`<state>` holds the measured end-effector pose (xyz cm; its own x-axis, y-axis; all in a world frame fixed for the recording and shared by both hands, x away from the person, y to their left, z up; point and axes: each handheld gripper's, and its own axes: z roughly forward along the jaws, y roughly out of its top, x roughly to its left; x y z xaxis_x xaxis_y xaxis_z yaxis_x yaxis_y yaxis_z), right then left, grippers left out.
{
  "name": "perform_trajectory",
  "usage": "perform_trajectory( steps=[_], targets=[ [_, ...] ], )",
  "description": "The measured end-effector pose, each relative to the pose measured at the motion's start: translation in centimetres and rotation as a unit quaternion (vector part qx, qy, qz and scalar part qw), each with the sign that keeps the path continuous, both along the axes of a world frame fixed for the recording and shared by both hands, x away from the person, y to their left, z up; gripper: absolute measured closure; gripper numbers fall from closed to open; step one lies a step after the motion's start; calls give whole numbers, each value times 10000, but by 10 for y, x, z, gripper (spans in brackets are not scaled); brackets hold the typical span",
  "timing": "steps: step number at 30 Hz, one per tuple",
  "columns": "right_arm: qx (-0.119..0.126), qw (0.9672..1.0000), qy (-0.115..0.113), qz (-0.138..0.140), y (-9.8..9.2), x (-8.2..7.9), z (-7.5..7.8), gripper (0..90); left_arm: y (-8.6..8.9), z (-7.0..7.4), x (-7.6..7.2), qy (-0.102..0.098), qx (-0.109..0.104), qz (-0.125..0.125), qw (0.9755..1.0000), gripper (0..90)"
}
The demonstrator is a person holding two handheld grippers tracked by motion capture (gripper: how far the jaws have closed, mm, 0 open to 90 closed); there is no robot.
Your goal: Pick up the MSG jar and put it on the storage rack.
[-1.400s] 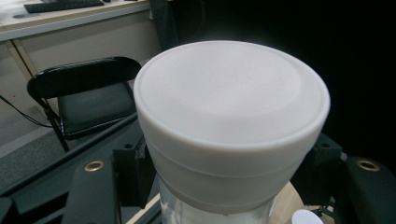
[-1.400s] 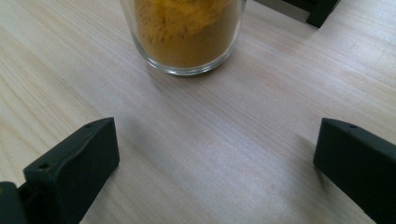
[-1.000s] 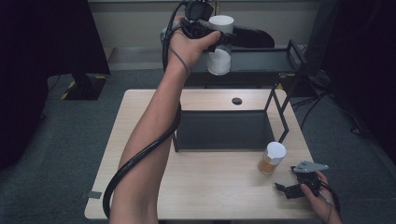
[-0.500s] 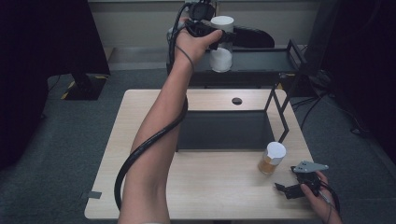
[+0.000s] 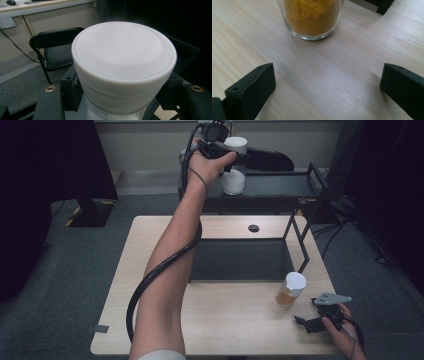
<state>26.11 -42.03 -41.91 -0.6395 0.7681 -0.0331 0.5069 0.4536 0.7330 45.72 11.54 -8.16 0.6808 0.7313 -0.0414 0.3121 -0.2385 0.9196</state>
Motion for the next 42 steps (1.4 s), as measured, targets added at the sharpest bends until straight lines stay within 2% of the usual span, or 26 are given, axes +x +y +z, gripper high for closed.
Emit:
perform_trajectory(
  steps=[6,8,12,27,34,42],
  targets=[
    [-1,10000,0,-1,0,0,0,0,2,-2,1,-28,-15,42,10000,342],
    [0,10000,0,-1,0,0,0,0,1,-3,0,-76,61,84,9999,341],
    [-1,10000,0,0,0,0,0,0,2,-4,1,-77,0,104,9999,337],
    [0,10000,1,-1,0,0,0,0,2,-6,-6,-209,63,82,9997,335],
    [-1,10000,0,-1,0,0,0,0,3,-7,-7,-168,-7,123,9998,329],
    [-2,10000,0,1,0,0,0,0,6,-4,-12,91,-328,436,9985,118]
  ],
)
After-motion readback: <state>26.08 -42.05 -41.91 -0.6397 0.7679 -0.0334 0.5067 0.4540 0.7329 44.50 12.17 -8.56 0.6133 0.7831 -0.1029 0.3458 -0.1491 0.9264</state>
